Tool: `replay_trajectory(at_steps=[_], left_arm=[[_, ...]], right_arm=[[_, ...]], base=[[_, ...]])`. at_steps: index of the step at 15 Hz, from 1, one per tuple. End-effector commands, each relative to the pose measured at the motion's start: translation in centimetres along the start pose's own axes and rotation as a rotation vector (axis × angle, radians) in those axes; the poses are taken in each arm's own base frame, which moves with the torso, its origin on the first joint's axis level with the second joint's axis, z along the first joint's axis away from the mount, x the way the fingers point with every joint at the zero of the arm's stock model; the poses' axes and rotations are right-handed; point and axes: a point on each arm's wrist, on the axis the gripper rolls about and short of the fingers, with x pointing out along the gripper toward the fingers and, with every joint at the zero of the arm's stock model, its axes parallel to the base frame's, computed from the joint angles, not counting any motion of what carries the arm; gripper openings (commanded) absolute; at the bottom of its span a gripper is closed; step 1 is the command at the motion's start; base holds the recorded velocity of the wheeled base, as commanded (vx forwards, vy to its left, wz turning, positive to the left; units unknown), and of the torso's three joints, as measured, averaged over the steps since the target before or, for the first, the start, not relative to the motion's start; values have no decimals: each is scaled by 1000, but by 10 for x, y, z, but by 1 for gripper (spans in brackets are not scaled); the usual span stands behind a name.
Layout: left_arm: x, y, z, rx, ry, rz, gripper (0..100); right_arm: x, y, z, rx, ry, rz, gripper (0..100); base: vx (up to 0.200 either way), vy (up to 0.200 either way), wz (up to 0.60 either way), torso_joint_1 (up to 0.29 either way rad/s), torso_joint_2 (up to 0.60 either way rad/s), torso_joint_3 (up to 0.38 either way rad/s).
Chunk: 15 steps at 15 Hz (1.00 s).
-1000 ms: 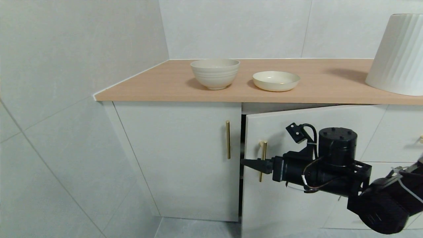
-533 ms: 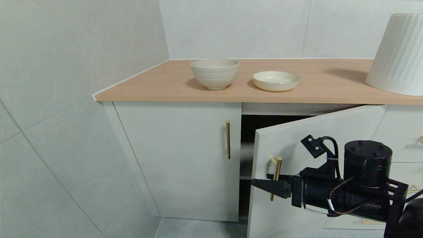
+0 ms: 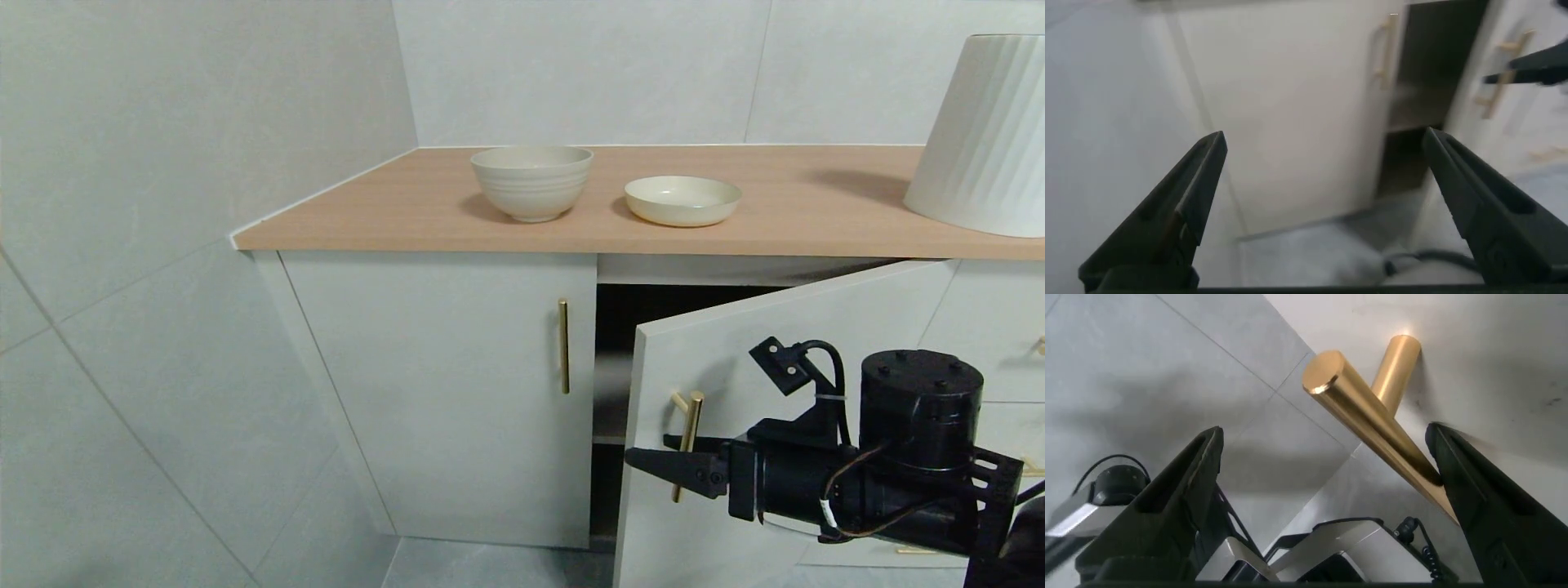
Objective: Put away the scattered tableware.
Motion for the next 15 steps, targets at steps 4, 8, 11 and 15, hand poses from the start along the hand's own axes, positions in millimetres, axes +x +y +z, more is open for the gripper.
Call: replay_trajectory(at_steps=[4, 8, 11, 15], left_arm=[[140, 28, 59, -96, 304, -232, 100], [220, 21, 27, -143, 406, -318, 100], [251, 3, 4, -231, 467, -372, 100], [262, -13, -19, -262, 569, -418, 100]], right_arm=[[0, 1, 1, -7, -13, 10, 100], [0, 1, 1, -6, -9, 13, 100], [1, 3, -2, -8, 0, 22, 100], [1, 4, -2, -10, 3, 25, 100]], base=[[0, 0, 0, 0, 0, 0], [0, 0, 0, 0, 0, 0], [0, 0, 0, 0, 0, 0], [0, 0, 0, 0, 0, 0]])
